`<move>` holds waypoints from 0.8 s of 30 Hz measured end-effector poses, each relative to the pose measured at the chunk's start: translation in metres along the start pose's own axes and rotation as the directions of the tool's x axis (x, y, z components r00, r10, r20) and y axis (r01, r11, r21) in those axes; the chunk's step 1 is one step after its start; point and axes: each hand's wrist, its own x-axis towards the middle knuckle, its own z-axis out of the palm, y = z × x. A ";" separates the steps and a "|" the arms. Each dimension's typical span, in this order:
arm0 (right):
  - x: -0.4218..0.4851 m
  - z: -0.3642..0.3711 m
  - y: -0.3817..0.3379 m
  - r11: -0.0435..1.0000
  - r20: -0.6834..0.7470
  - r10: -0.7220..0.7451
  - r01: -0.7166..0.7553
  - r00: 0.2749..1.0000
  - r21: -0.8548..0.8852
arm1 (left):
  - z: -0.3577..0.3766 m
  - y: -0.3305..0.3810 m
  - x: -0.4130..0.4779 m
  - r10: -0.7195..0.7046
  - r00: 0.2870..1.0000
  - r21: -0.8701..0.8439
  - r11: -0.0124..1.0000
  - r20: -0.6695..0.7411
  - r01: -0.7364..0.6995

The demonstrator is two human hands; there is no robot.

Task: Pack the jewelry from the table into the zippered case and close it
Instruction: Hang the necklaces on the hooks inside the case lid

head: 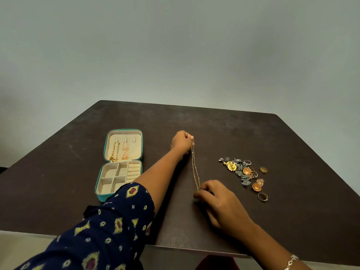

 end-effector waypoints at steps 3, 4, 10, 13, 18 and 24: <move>-0.001 -0.001 -0.001 0.999 -0.063 -0.040 0.040 0.997 -0.004 | -0.010 0.008 -0.003 -0.039 0.999 -0.227 0.973 0.017 0.041; -0.001 -0.001 -0.001 0.998 -0.080 -0.056 0.056 0.995 -0.007 | -0.014 0.010 -0.005 -0.043 0.999 -0.260 0.964 0.022 0.047; -0.004 -0.002 -0.003 0.985 -0.087 -0.170 0.167 0.982 -0.041 | -0.031 0.025 -0.018 -0.065 0.994 -0.339 0.937 0.085 0.091; -0.005 -0.003 -0.006 0.973 -0.055 -0.231 0.228 0.971 -0.046 | -0.034 0.031 -0.024 -0.102 0.983 -0.379 0.912 0.153 0.154; -0.006 -0.005 -0.012 0.968 -0.044 -0.251 0.249 0.967 -0.032 | -0.039 0.040 -0.036 -0.157 0.955 -0.456 0.851 0.253 0.260; -0.006 -0.010 -0.017 0.975 -0.078 -0.218 0.214 0.973 -0.056 | -0.054 0.037 -0.040 -0.152 0.968 -0.640 0.729 0.198 0.245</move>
